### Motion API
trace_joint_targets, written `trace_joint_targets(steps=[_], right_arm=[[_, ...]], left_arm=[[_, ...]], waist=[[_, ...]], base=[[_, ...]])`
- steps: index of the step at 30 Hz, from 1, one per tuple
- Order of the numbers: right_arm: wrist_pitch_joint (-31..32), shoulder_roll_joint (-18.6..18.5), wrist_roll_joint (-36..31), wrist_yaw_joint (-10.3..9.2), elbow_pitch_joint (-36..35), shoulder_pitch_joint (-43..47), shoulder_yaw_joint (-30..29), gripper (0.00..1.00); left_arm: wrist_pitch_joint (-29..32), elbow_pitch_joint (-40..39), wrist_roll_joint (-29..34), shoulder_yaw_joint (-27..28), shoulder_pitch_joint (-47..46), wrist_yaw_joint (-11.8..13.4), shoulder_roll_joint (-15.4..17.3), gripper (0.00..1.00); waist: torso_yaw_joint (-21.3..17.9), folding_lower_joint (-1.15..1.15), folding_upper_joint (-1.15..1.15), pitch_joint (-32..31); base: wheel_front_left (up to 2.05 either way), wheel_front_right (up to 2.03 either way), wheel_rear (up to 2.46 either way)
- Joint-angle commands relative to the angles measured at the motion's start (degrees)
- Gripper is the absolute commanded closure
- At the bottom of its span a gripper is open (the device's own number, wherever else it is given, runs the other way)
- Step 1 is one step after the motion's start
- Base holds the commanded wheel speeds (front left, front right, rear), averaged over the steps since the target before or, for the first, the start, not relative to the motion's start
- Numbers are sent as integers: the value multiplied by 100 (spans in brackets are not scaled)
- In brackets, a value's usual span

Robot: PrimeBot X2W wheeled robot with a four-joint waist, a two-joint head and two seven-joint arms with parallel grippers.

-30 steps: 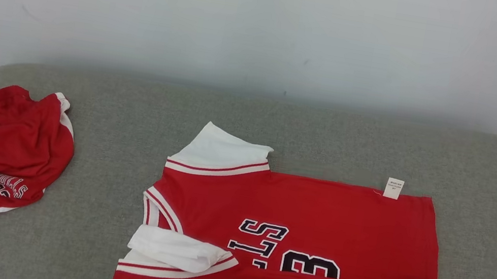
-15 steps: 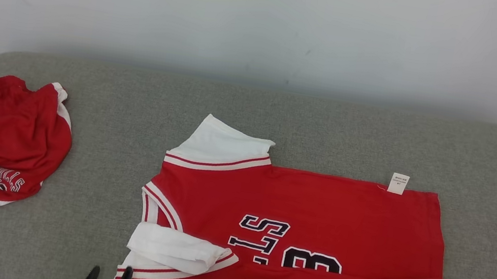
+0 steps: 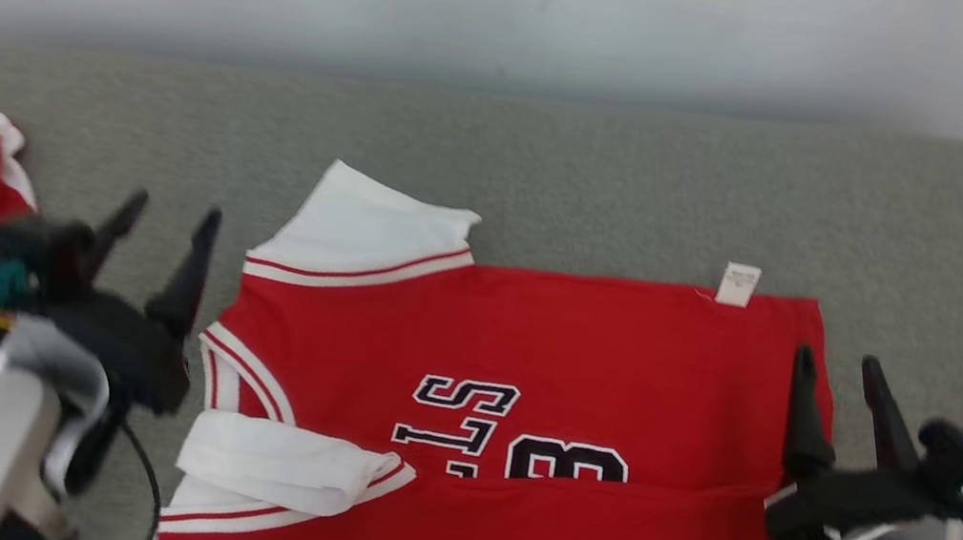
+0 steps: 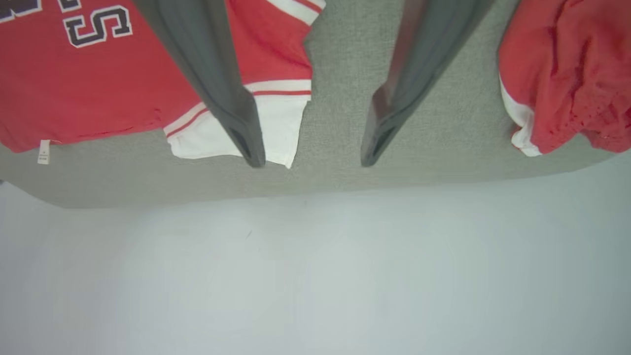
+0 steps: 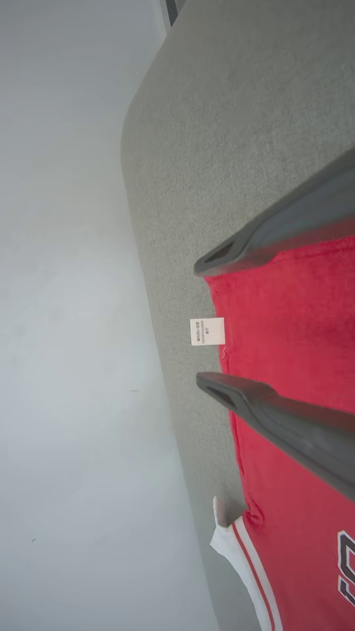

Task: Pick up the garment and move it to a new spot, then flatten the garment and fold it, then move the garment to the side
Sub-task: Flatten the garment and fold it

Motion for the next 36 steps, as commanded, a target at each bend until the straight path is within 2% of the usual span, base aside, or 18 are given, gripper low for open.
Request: trace_joint_targets(steps=[1, 8, 17, 22, 32, 33, 34, 36], right_arm=[[-16, 38, -73, -10, 116, -252, 53, 0], [-264, 178, -317, -10, 964, -1513, 395, 0], [-426, 307, -254, -10, 1727, -2378, 669, 0], [-463, 368, -172, -10, 1910, -2568, 779, 0], [-459, 413, -234, -10, 1828, -2654, 807, 0], [-460, 417, -251, -10, 1883, -2671, 831, 0], [-459, 417, -265, -10, 1983, -2683, 841, 0], [-460, 409, -272, -10, 2196, -2795, 862, 0]], left_arm=[[114, 59, -1, -5, -280, -36, 87, 0], [745, 717, -211, -175, -1633, -124, 415, 0], [1010, 1580, -224, -494, -2473, -129, 572, 0], [1071, 2049, -247, -670, -2696, -131, 631, 0], [944, 2554, -503, -1009, -2794, -126, 646, 0], [900, 2568, -552, -1023, -2795, -127, 618, 60], [866, 2582, -562, -1073, -2806, -127, 590, 100], [802, 2576, -629, -1196, -2869, -127, 558, 100]], waist=[[-555, -1, 0, 605], [-978, -1, 0, 1185], [-1315, -1, 0, 1589], [-1433, -1, 0, 1708], [-1447, -1, 0, 1788], [-1436, -1, 0, 1794], [-1413, -1, 0, 1795], [-1348, -1, 0, 1794]], base=[[0, 0, 0], [0, 0, 0], [0, 0, 0], [0, 0, 0], [0, 0, 0], [0, 0, 0], [0, 0, 0], [0, 0, 0]])
